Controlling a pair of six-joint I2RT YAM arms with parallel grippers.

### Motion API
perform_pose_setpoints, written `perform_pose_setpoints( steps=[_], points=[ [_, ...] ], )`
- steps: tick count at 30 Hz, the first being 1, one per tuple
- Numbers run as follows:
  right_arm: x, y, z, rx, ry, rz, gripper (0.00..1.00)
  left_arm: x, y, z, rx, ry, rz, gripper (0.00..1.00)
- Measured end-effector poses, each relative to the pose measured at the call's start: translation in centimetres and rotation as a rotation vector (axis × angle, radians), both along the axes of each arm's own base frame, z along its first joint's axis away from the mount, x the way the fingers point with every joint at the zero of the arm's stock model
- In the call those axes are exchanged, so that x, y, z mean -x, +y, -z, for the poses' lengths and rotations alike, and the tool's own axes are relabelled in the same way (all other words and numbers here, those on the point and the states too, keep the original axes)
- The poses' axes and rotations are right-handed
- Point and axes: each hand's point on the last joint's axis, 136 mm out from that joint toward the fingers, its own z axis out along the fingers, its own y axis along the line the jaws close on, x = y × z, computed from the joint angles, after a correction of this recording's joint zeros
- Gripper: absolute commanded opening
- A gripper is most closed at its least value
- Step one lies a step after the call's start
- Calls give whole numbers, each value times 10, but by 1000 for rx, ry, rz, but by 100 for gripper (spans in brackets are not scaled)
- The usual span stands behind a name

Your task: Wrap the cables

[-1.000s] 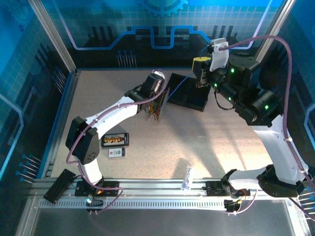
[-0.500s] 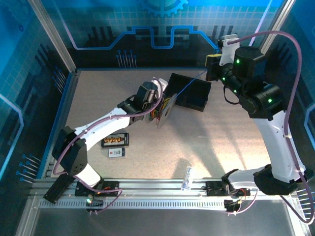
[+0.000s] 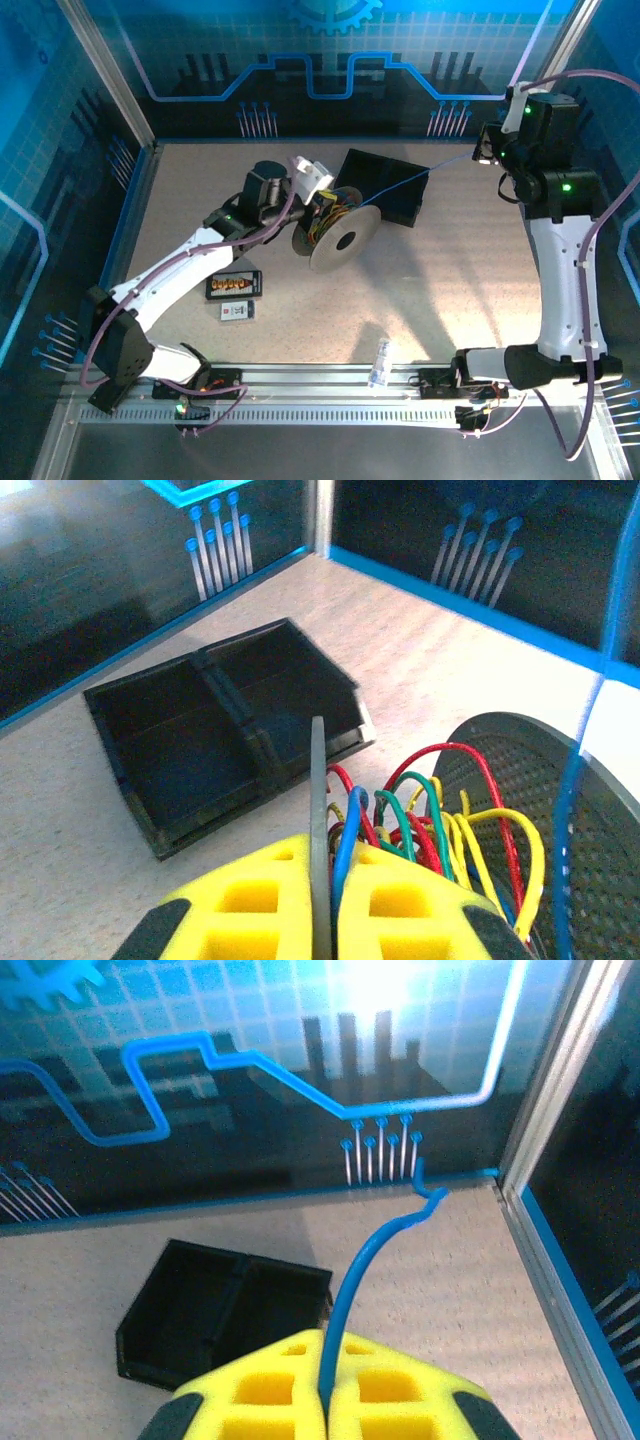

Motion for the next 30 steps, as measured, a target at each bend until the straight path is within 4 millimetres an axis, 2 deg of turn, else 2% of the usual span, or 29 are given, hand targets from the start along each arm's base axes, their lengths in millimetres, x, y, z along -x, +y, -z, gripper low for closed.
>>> perform_pose_setpoints(
  steps=[3,6,13,18,27,30],
  points=[
    [1,-12,28,-52,67,12,0,8,6,-10,92,46,61,0],
    [5,-19,47,-112,104,14,0,12,11,-21,198,99,120,0],
    [20,-14,60,-255,90,-33,0,13,38,-35,459,214,174,0],
    [22,-13,81,-398,72,-36,0,13,51,-46,605,271,175,0],
    [10,-1,116,-620,22,-70,0,-1,69,-45,793,398,48,0],
    [9,3,125,-675,3,-79,0,-7,75,-37,851,444,-16,0]
  ],
)
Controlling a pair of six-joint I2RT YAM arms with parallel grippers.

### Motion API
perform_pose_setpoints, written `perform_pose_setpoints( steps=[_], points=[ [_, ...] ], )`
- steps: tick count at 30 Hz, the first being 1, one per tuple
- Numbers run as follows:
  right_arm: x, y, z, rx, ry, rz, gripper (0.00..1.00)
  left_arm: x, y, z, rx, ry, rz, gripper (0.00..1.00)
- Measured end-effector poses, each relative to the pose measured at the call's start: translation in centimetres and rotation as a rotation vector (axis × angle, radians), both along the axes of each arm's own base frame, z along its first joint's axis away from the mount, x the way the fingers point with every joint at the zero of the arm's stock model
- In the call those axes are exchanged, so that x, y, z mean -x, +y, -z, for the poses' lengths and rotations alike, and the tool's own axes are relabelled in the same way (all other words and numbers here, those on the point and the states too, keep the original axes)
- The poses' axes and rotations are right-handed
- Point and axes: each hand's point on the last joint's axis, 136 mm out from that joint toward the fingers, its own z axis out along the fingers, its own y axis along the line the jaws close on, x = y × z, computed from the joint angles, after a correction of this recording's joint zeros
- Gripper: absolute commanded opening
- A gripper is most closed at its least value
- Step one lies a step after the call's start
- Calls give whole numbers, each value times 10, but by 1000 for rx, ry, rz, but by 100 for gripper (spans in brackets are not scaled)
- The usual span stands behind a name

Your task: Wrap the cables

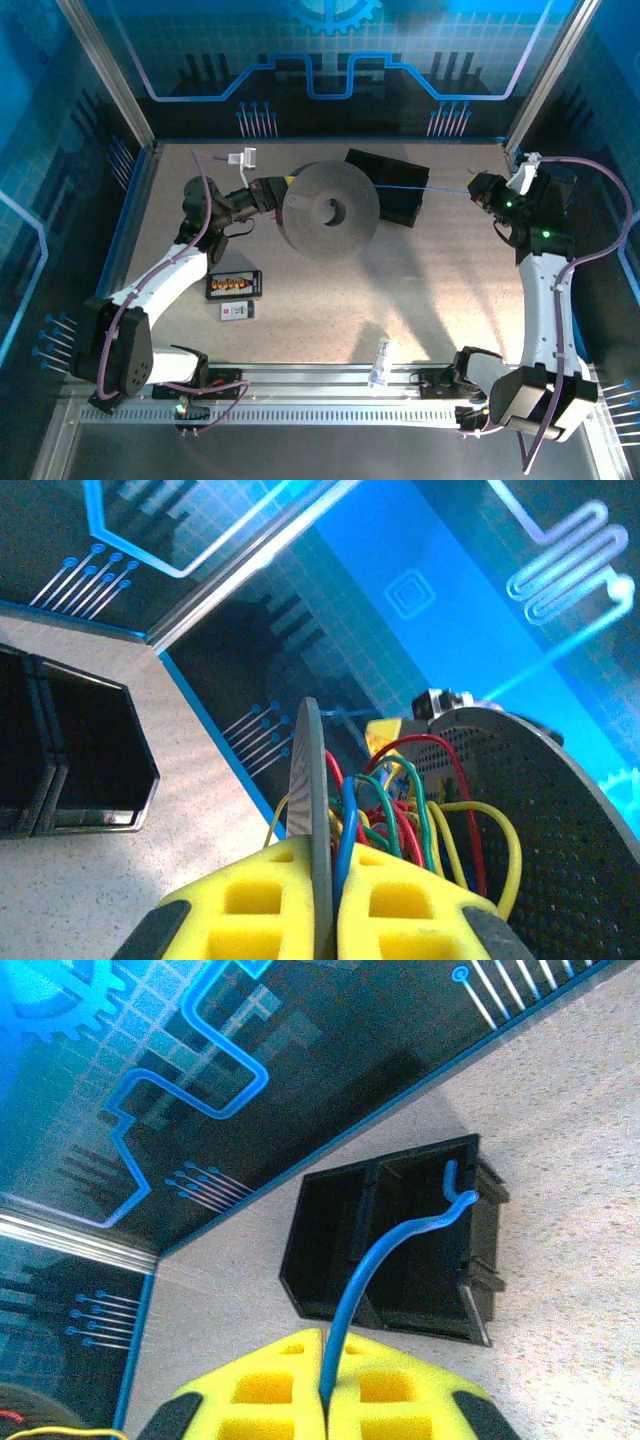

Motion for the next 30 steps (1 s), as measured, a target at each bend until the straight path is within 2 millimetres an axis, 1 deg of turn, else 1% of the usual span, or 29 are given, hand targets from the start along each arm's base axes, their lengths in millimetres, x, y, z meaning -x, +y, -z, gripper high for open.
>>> perform_pose_setpoints(
  steps=[5,8,12,14,17,19,22,25,30],
  points=[
    [2,9,19,-96,-21,-16,0,-8,12,27,86,147,-93,0],
    [2,17,34,-141,-10,-38,0,-12,19,46,126,233,-149,0],
    [2,38,49,-162,5,-82,0,-18,35,68,185,334,-258,0],
    [3,49,54,-157,5,-101,0,-20,44,75,208,365,-315,0],
    [6,67,59,-148,1,-128,0,-21,57,77,231,385,-399,0],
    [10,79,58,-138,-11,-145,0,-21,65,71,244,373,-445,0],
    [14,95,51,-122,-39,-167,0,-20,74,62,262,352,-496,0],
    [16,109,44,-109,-68,-185,0,-19,82,57,274,342,-541,0],
    [22,135,44,-84,-74,-220,0,-18,96,66,271,354,-630,0]
  ],
)
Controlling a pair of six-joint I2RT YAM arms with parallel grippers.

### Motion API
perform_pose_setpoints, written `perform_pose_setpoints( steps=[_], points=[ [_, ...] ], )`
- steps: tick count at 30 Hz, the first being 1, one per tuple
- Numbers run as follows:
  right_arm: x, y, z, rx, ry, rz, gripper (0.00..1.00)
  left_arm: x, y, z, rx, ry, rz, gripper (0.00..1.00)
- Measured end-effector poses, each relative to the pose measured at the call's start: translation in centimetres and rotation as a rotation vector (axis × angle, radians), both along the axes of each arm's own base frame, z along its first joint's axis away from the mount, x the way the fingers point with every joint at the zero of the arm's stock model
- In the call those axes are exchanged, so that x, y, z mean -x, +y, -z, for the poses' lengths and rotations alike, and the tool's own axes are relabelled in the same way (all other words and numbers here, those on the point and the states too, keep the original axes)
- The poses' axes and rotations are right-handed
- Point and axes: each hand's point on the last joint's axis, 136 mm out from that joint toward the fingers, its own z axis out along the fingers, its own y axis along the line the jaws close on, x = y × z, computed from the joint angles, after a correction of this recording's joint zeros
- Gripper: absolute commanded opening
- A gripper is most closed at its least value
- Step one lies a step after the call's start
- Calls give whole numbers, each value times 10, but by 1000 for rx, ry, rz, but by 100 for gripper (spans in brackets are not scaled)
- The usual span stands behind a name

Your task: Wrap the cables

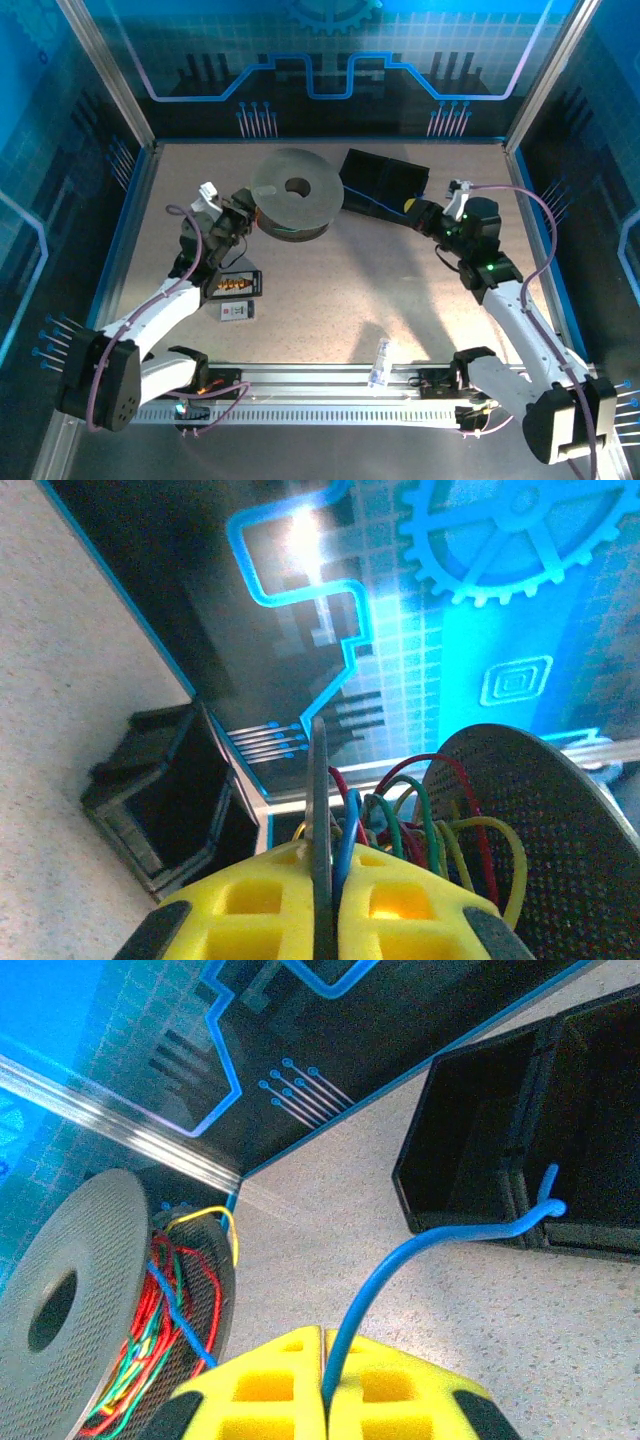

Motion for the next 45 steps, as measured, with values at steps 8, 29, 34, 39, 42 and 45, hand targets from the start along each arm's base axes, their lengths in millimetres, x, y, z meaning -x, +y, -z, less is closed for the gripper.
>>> perform_pose_setpoints(
  steps=[8,29,34,39,42,45],
  points=[
    [15,39,5,59,-11,-43,0,3,18,5,-39,30,-96,0],
    [52,95,39,243,-92,-146,0,23,6,14,-417,76,-220,0],
    [65,125,35,287,-134,-227,0,20,7,12,-444,98,-249,0],
    [80,158,29,340,-189,-306,0,18,8,16,-459,118,-264,0],
    [83,167,31,376,-207,-322,0,20,10,22,-476,141,-265,0],
    [82,166,32,402,-218,-313,0,21,11,27,-499,162,-259,0]
  ],
)
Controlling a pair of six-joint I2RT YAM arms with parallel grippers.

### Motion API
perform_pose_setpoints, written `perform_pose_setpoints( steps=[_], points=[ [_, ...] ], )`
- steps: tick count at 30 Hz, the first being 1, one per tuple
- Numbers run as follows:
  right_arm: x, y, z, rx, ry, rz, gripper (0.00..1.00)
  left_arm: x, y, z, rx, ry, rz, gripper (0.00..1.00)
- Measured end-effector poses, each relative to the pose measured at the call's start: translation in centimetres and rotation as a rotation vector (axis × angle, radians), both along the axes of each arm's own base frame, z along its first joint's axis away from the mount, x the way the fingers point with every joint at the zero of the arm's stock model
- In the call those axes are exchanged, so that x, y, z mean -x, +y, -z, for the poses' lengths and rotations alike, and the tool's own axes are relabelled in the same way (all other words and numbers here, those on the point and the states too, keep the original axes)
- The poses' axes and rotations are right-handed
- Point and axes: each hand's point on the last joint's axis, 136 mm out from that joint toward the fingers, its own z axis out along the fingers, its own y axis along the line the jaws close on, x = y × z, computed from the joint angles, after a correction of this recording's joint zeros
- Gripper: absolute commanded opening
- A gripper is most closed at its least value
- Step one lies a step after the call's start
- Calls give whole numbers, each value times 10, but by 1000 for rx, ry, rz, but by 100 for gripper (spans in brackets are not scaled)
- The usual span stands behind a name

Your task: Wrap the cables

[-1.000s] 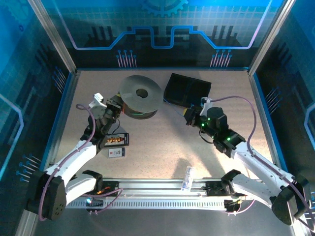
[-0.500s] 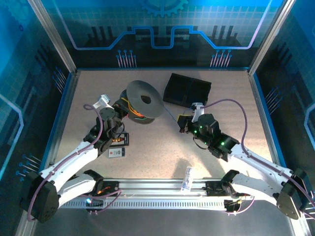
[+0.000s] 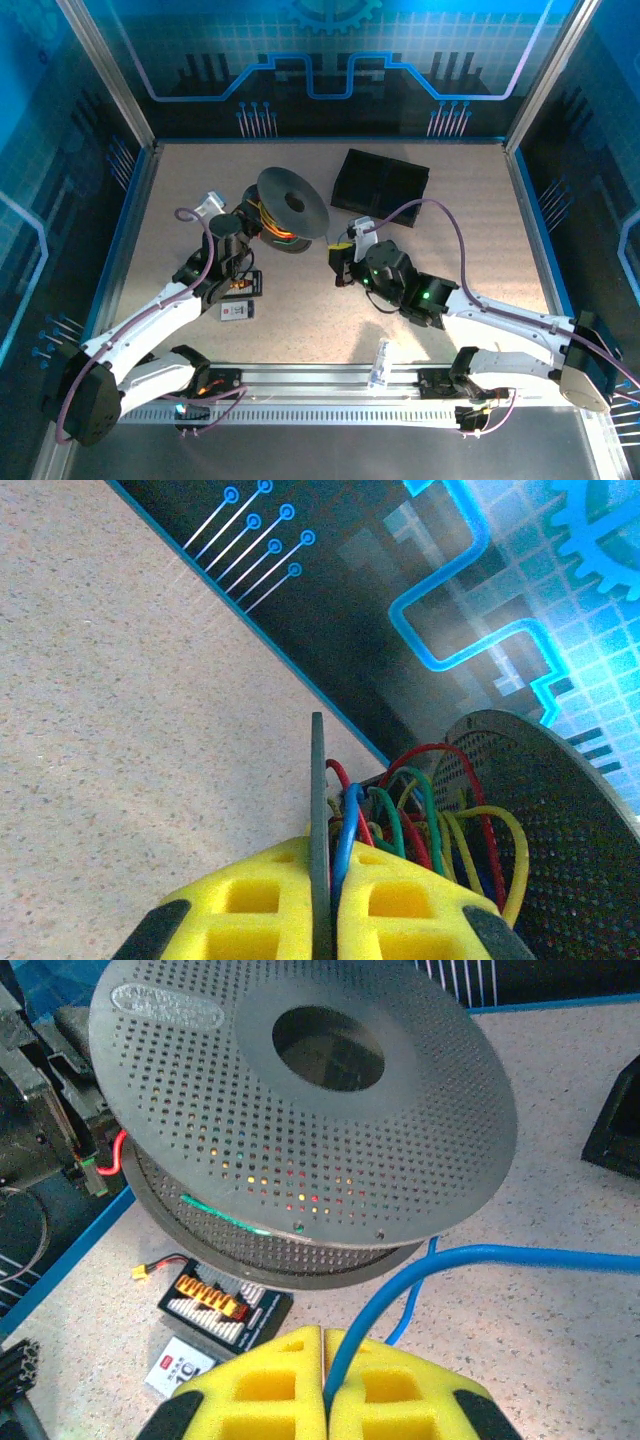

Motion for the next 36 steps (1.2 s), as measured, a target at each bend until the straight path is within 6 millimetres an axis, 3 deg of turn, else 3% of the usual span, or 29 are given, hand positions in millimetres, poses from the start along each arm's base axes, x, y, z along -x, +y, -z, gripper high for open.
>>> perform_pose_setpoints(
  steps=[10,18,27,36],
  points=[
    [-5,4,-3,38,-31,-5,0,-17,-13,-17,-97,52,42,0],
    [-3,5,0,62,-35,-19,0,-17,-18,-2,-135,120,75,0],
    [3,16,-1,94,-52,-72,0,-23,-26,-6,-156,158,99,0],
    [-7,43,-26,122,-77,-117,0,-25,-68,5,-226,213,218,0]
  ],
)
